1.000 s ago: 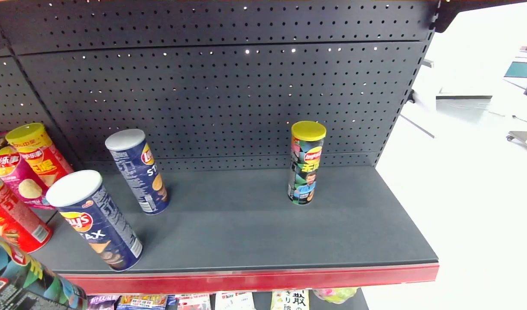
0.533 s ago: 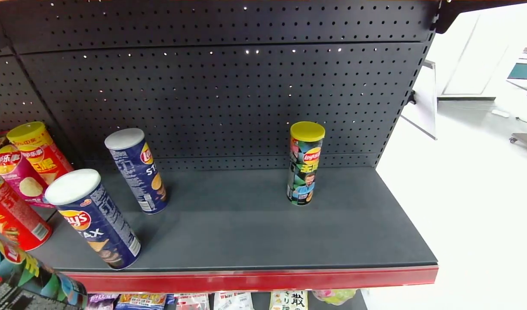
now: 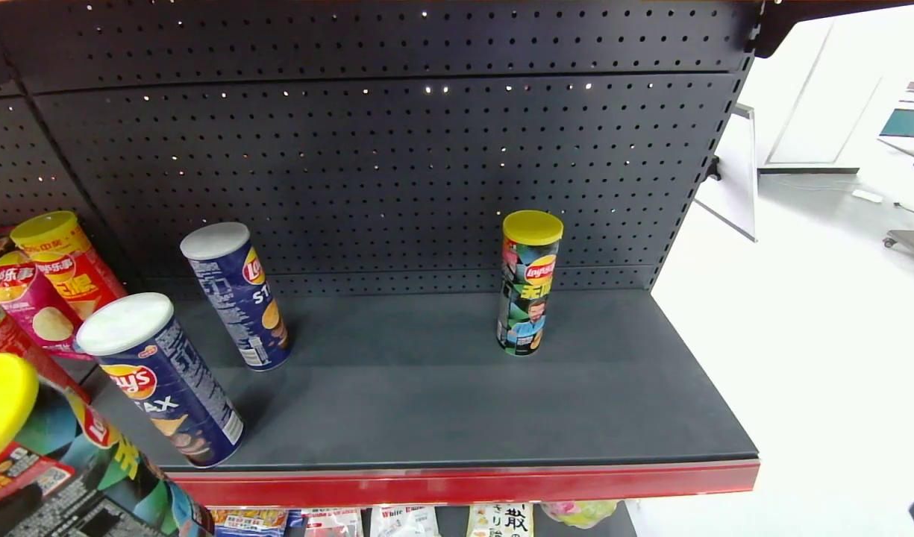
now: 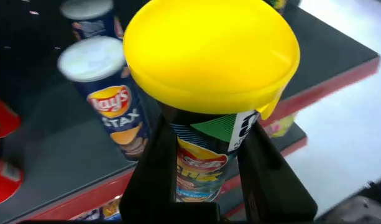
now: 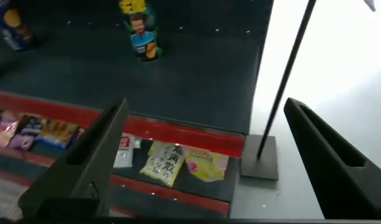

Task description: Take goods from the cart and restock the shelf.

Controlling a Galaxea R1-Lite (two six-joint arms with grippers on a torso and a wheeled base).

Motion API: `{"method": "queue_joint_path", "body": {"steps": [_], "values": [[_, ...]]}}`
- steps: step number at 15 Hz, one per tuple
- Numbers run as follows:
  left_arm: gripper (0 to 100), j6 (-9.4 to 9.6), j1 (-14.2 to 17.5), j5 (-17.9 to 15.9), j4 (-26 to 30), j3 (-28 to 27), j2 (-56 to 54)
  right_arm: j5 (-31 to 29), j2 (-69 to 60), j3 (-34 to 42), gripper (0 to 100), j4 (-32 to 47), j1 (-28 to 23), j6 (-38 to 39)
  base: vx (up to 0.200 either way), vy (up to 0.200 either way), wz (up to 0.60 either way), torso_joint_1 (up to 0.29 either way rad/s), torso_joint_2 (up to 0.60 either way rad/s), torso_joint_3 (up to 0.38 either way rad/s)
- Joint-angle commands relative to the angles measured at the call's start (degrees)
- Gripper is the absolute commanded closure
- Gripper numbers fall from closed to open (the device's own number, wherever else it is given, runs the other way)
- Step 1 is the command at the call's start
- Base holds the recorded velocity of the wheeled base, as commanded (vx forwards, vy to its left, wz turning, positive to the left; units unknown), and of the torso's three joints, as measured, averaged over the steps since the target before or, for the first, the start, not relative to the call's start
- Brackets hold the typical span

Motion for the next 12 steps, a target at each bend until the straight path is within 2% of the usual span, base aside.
{"method": "queue_joint_path", "body": {"steps": [1,4,6,8,12], "values": [[100,0.02,-4.2,-0.7,0.1,0.0,3.3,5.3,18.2,-2.4,0,-5.5,6.8,0.4,0.000,0.000,0.00,0.000,0.00,0.000],[100,0.20,-4.8,-0.4,0.0,0.2,4.8,7.2,40.3,-4.2,0,-29.3,7.9,0.5,0.000,0.000,0.00,0.000,0.00,0.000],[100,0.20,-4.8,1.0,0.0,0.3,4.4,11.6,51.6,-7.1,0,-40.4,7.8,0.0,0.000,0.000,0.00,0.000,0.00,0.000],[100,0.20,-4.8,1.3,0.0,0.5,4.2,15.3,59.1,-12.5,0,-43.2,7.9,-0.7,0.000,0.000,0.00,0.000,0.00,0.000],[100,0.02,-4.8,1.2,-0.2,2.1,4.0,19.9,70.6,-23.3,0,-43.2,7.9,-3.5,0.000,0.000,0.00,0.000,0.00,0.000]]}}
